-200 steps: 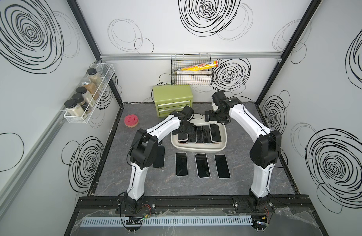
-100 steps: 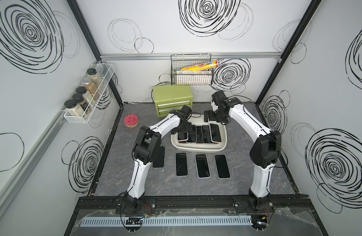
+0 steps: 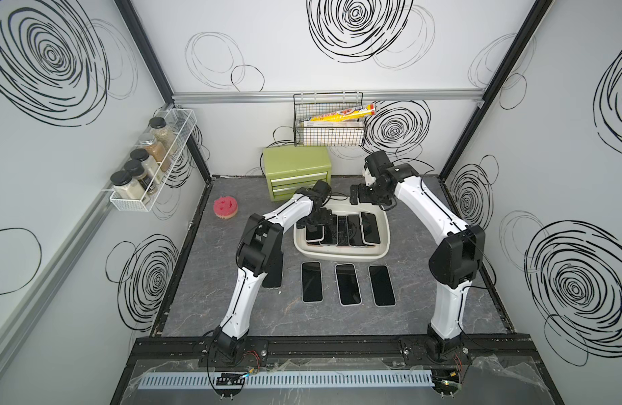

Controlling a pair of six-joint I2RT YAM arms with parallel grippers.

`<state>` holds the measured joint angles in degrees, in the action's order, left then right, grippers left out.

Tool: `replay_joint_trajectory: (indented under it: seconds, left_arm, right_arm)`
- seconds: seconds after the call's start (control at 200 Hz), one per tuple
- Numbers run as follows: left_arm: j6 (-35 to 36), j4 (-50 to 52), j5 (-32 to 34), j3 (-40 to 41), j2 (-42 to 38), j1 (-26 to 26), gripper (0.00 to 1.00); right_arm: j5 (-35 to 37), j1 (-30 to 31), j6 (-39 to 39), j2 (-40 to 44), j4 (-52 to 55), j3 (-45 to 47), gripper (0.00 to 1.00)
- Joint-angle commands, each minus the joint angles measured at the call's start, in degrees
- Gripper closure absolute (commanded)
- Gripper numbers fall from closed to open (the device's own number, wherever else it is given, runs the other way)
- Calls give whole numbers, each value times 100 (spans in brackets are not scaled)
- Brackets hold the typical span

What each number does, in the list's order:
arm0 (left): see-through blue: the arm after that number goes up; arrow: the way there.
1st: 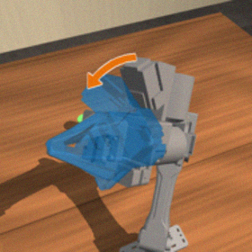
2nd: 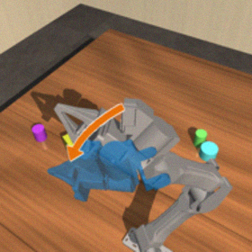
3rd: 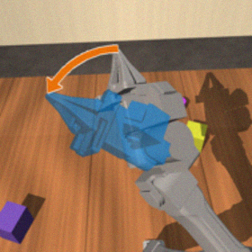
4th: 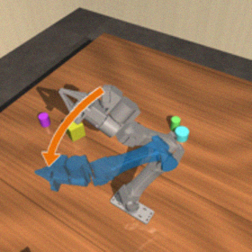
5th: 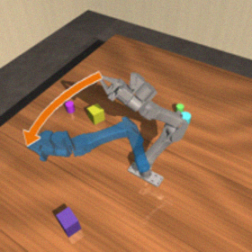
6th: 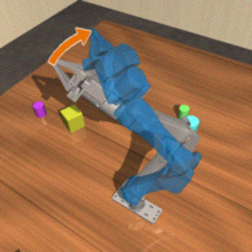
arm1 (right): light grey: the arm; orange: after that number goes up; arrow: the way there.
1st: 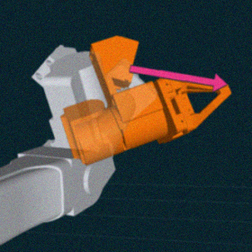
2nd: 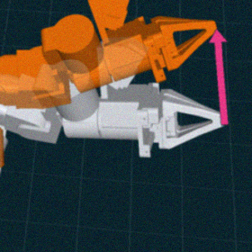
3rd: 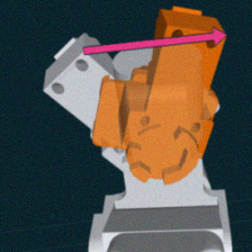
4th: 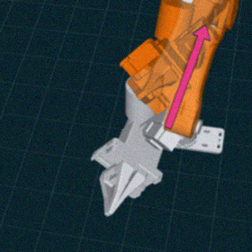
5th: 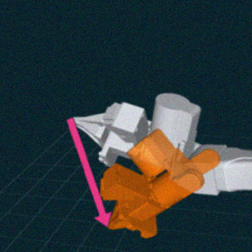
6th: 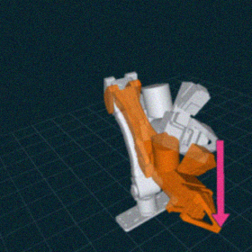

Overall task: Take the phone out of the storage box
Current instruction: Pick up the phone from the storage box.

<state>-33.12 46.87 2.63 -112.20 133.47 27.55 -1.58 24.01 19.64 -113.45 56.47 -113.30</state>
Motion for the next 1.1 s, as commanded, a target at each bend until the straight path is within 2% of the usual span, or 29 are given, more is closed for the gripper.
replay_joint_trajectory:
  seconds: [0.0, 0.15, 0.38, 0.541, 0.731, 0.866, 1.006, 1.096]
  left_arm:
    - [86, 221, 212, -88, 219, -234, 1]
    - [111, 170, 216, -101, 318, -241, 2]
    - [144, 35, 177, -83, 314, -242, 23]
    - [165, 6, 150, -150, 267, -255, 30]
    - [223, 15, 202, -220, 48, -259, 44]
    - [259, 65, 201, -359, -122, -256, 51]
    - [254, 129, 194, -464, -310, -260, 54]
    - [279, 172, 158, -531, -446, -258, 55]
  right_arm:
    - [-8, -19, -83, -98, 110, -194, 1]
    - [-60, -19, -83, -99, 101, -192, 1]
    - [-137, -9, -74, -73, 88, -105, 3]
    - [-163, -11, -39, -46, 53, -81, 3]
    - [-316, -9, -2, 13, 7, 6, 3]
    - [-752, -10, 43, 139, -109, 328, 3]
    - [-1762, -19, 271, 552, -705, 1072, 2]
    - [-2513, -28, 543, 920, -1399, 1867, 2]
